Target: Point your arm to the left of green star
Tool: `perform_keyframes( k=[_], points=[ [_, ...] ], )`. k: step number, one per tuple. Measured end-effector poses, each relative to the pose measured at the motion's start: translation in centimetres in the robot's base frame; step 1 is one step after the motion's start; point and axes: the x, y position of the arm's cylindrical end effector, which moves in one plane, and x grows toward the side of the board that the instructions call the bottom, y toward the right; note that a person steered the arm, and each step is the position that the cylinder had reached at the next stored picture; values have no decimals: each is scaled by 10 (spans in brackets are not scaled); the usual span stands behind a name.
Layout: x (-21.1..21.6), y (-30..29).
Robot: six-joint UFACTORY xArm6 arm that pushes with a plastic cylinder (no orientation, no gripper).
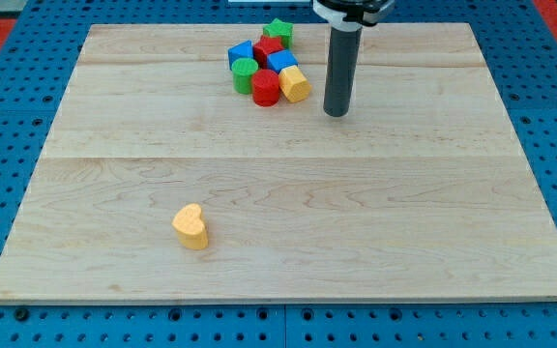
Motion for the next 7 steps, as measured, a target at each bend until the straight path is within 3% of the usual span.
perform_keyframes(
  k=[1, 3, 5, 6, 7],
  points=[
    [24, -60],
    [16, -214],
    [6, -235],
    [-56, -248],
    [-152, -229]
  ],
)
